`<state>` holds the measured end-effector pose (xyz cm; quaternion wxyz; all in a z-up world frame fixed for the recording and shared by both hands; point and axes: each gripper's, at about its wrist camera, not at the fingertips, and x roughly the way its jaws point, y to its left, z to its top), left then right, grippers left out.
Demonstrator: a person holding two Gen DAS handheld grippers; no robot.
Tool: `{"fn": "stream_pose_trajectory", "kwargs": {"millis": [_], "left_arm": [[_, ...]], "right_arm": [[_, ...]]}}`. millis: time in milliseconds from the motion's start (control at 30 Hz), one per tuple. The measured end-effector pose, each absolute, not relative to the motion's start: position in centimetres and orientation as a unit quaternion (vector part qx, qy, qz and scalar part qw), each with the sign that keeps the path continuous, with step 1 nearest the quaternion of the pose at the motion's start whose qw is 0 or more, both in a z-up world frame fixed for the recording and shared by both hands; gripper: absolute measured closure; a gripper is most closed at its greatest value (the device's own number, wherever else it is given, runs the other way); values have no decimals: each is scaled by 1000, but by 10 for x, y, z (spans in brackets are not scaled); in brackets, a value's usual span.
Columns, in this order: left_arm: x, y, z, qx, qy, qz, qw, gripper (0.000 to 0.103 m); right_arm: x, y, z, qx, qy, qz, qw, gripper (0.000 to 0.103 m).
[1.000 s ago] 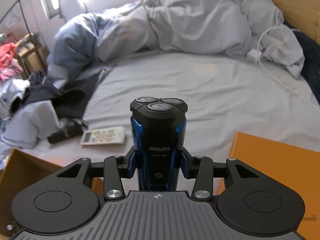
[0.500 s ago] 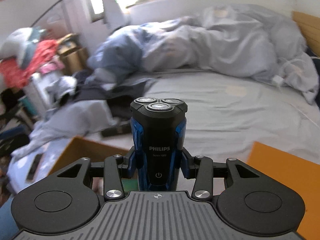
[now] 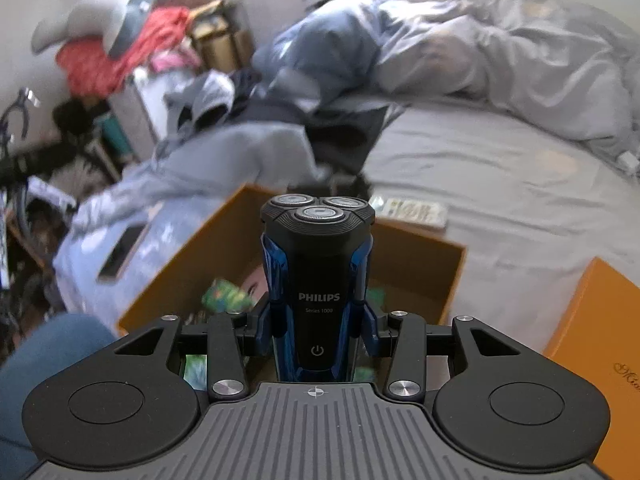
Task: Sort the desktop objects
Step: 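Lift the shaver with the right tool and carry it over the box, then lower the shaver into the box and open the right tool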
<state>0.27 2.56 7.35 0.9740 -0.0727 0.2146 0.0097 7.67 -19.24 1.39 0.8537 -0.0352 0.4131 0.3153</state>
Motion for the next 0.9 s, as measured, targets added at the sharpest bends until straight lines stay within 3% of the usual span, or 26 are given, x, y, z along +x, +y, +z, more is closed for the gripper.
{"fn": "stream_pose_trajectory", "kwargs": {"millis": [633, 900], "left_arm": [[-6, 20, 46, -60, 240, -14, 969, 0], [-7, 19, 43, -63, 246, -17, 967, 0]], "right_arm": [[56, -151, -59, -142, 507, 301, 795, 57], [52, -141, -66, -176, 511, 288, 790, 55]]}}
